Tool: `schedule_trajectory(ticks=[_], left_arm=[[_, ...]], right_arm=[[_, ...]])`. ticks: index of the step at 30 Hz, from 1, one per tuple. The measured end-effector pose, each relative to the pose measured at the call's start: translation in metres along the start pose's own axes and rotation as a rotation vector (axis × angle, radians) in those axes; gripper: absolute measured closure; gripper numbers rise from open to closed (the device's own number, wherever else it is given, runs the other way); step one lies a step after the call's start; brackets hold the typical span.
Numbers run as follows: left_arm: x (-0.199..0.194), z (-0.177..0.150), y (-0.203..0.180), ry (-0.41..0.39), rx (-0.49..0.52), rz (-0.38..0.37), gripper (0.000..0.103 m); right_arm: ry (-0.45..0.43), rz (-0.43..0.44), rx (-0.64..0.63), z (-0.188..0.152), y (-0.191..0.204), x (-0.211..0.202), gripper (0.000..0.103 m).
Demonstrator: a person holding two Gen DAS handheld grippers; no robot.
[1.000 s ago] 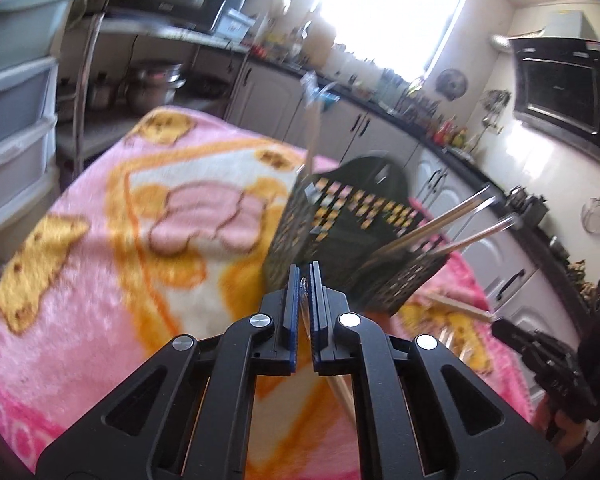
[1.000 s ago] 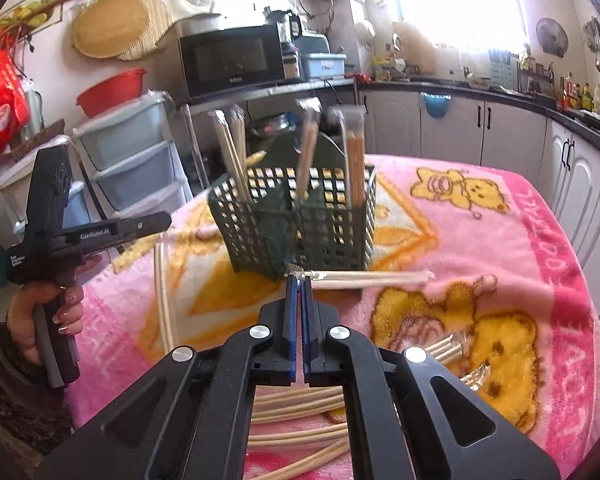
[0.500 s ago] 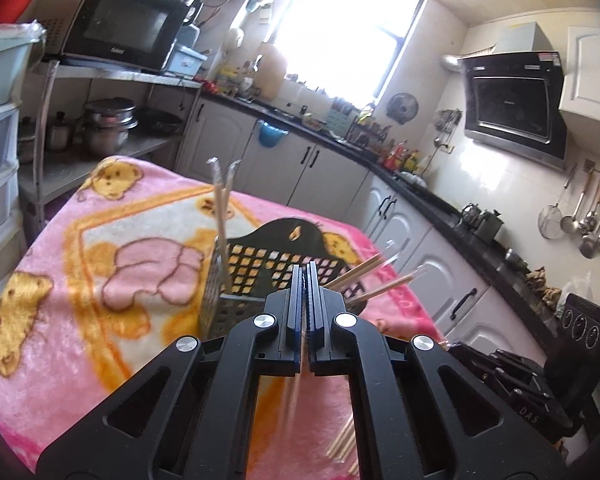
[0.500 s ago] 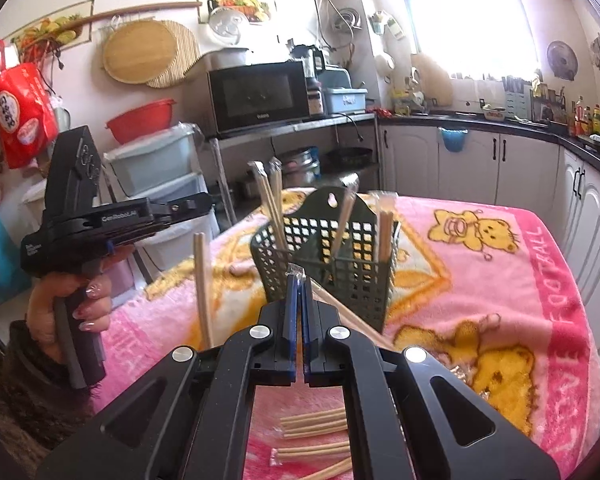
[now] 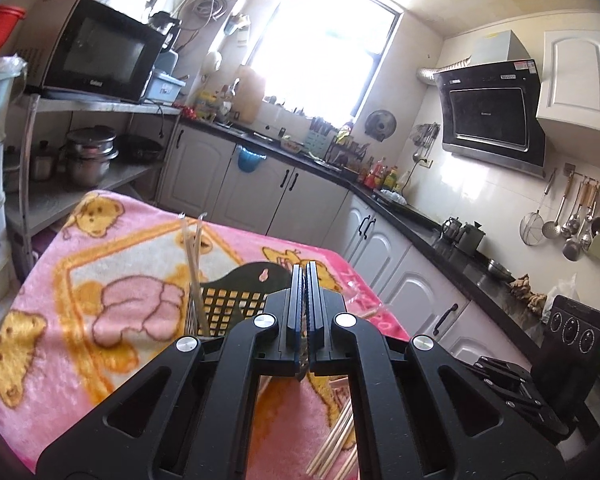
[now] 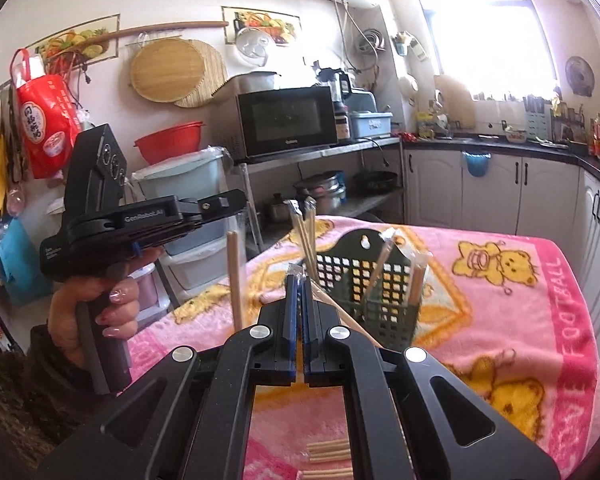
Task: Organize utensils
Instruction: 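Lift the wrapped chopsticks with the right gripper and carry above the basket, then lower the chopsticks into the green basket and open the right gripper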
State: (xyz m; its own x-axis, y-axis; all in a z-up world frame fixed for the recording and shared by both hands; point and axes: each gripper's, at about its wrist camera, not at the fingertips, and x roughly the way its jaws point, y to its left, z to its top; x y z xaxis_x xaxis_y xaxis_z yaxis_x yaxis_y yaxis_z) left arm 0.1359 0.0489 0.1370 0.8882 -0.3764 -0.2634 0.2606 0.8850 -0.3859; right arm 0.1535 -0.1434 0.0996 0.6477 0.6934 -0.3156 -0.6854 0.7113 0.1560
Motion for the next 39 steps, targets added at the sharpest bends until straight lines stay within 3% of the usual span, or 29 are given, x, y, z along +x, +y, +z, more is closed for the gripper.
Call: schedule_trajectory(ticks=[21, 39], left_arm=[[-0.006, 0.032, -0.007, -0.087, 0.008, -0.035, 0.103], [-0.001, 0.086, -0.029, -0.188, 0.065, -0.076, 0.103]], right_arm=[[-0.072, 0.164, 0.025, 0.046, 0.010, 0.007, 0.101], [-0.179, 0.172, 0.010, 0.101, 0.004, 0.011, 0.101]])
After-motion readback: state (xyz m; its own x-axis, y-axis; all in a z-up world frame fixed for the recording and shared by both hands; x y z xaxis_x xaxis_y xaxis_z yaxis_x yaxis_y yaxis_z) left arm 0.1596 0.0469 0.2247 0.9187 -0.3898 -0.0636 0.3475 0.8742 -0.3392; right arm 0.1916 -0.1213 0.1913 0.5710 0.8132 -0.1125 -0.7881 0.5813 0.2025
